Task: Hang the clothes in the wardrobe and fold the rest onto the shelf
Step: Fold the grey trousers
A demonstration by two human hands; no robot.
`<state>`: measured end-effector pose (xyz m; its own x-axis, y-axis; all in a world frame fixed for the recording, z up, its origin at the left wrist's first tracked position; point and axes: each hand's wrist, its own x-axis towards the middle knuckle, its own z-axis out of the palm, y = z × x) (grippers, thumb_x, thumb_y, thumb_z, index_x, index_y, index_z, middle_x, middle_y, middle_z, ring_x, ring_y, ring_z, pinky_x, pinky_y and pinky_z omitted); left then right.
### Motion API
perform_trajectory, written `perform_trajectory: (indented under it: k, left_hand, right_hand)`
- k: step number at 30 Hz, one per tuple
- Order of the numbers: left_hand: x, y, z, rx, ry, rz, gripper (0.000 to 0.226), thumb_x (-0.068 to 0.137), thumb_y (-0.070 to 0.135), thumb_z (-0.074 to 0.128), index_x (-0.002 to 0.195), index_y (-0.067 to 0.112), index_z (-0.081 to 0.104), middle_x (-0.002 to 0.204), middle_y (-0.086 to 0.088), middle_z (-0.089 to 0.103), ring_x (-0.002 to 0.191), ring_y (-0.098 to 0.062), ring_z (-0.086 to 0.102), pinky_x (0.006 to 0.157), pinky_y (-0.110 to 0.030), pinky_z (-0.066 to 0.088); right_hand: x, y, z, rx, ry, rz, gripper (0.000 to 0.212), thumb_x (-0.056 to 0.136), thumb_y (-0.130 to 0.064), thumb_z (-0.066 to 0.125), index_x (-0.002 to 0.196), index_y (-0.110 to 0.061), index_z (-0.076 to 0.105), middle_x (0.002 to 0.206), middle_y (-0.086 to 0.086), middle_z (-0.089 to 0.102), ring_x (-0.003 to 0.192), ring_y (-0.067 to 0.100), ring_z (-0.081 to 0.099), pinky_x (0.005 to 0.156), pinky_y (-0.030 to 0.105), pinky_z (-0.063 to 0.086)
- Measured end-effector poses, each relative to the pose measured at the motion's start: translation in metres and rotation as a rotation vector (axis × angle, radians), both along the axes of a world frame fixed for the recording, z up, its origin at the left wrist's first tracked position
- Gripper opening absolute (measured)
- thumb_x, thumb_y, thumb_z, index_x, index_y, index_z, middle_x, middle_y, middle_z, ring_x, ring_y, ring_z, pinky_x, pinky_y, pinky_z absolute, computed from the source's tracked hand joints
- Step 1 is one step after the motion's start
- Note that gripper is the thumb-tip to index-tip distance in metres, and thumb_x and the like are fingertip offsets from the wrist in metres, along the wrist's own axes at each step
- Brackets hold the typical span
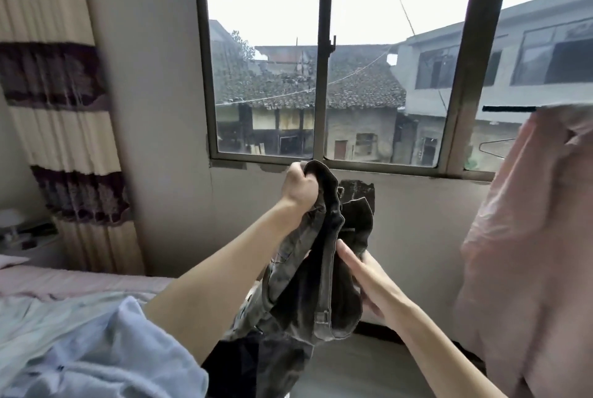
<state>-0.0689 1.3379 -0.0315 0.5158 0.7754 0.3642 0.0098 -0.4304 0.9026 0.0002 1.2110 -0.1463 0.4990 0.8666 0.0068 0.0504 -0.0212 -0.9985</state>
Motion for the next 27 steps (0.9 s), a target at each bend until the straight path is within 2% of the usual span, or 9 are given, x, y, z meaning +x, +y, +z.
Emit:
perform_trajectory:
  k: [2,4,6,9,11,15,18,24,27]
  left_hand:
    - [0.004,-0.006,-0.004,-0.055,0.025,-0.006,0.015,0.100,0.011,0.032,0.106,0.008,0.046,0.087,-0.004,0.053,0.064,-0.009,0.052,0.047,-0.013,0.042]
    - [0.008,-0.015,-0.009,-0.155,0.026,-0.058,0.014,0.099,0.008,0.028,0.104,0.010,0.041,0.074,-0.004,0.050,0.043,-0.005,0.051,0.035,-0.014,0.040]
    - [0.018,-0.026,-0.011,-0.215,0.025,-0.126,0.018,0.098,0.006,0.024,0.106,0.010,0.040,0.065,-0.005,0.049,0.031,-0.005,0.046,0.032,-0.016,0.038]
    - [0.029,-0.036,-0.004,-0.203,0.030,-0.161,0.020,0.097,0.002,0.025,0.105,0.009,0.042,0.062,-0.006,0.047,0.029,-0.006,0.043,0.030,-0.016,0.034]
    - [0.040,-0.041,0.005,-0.140,0.064,-0.158,0.017,0.097,0.002,0.031,0.104,0.008,0.046,0.063,-0.004,0.047,0.029,-0.004,0.042,0.029,-0.014,0.031]
    - [0.068,-0.058,0.029,0.127,0.169,-0.207,0.013,0.091,0.009,0.053,0.099,0.011,0.063,0.072,0.001,0.057,0.061,-0.009,0.056,0.051,-0.012,0.044]
    - [0.091,-0.080,0.062,0.282,0.199,-0.275,0.016,0.081,0.018,0.071,0.095,0.010,0.072,0.090,-0.007,0.070,0.091,-0.025,0.065,0.086,-0.035,0.052]
    - [0.127,-0.126,0.129,0.686,0.108,-0.095,0.020,0.081,0.036,0.070,0.099,0.029,0.072,0.097,0.005,0.072,0.090,-0.015,0.064,0.079,-0.029,0.052]
    - [0.141,-0.143,0.133,0.701,0.147,-0.039,0.019,0.084,0.043,0.064,0.099,0.032,0.071,0.098,0.006,0.071,0.093,-0.020,0.062,0.075,-0.029,0.049]
  right_hand:
    - [0.002,-0.003,0.003,0.002,-0.076,0.001,0.108,0.055,-0.079,0.066,0.143,-0.046,0.013,0.140,-0.019,0.043,0.126,0.011,0.048,0.105,0.046,0.040]
    - [-0.001,0.000,0.001,-0.069,-0.120,-0.016,0.123,0.054,-0.069,0.074,0.144,-0.043,-0.007,0.139,-0.021,0.037,0.127,0.012,0.045,0.108,0.043,0.037]
    - [0.007,0.003,-0.007,-0.083,-0.164,-0.118,0.094,0.069,-0.045,0.070,0.142,-0.030,0.014,0.128,-0.008,0.055,0.112,0.014,0.057,0.100,0.039,0.045]
    - [0.042,-0.006,-0.007,-0.225,-0.387,-0.397,0.011,0.084,-0.021,0.051,0.090,-0.012,0.054,0.092,0.006,0.064,0.087,0.025,0.058,0.076,0.034,0.048]
    - [0.079,-0.029,0.009,-0.337,-0.531,-0.502,0.012,0.087,-0.015,0.050,0.074,-0.014,0.051,0.085,0.012,0.062,0.083,0.031,0.056,0.067,0.034,0.041]
    - [0.156,-0.093,0.068,-0.427,-0.861,-0.651,0.012,0.088,-0.016,0.050,0.095,-0.018,0.059,0.102,0.015,0.066,0.097,0.037,0.059,0.068,0.034,0.038]
    - [0.190,-0.143,0.114,-0.430,-1.152,-0.749,0.016,0.094,-0.028,0.047,0.100,-0.019,0.059,0.103,0.014,0.067,0.096,0.036,0.060,0.068,0.035,0.037]
    - [0.219,-0.213,0.204,-0.265,-1.450,-1.025,0.026,0.097,-0.036,0.045,0.104,-0.015,0.058,0.091,0.013,0.068,0.084,0.034,0.063,0.064,0.033,0.035]
    - [0.225,-0.246,0.226,-0.489,-1.502,-0.943,0.043,0.093,-0.054,0.042,0.105,-0.018,0.062,0.106,0.012,0.066,0.100,0.032,0.059,0.074,0.036,0.038]
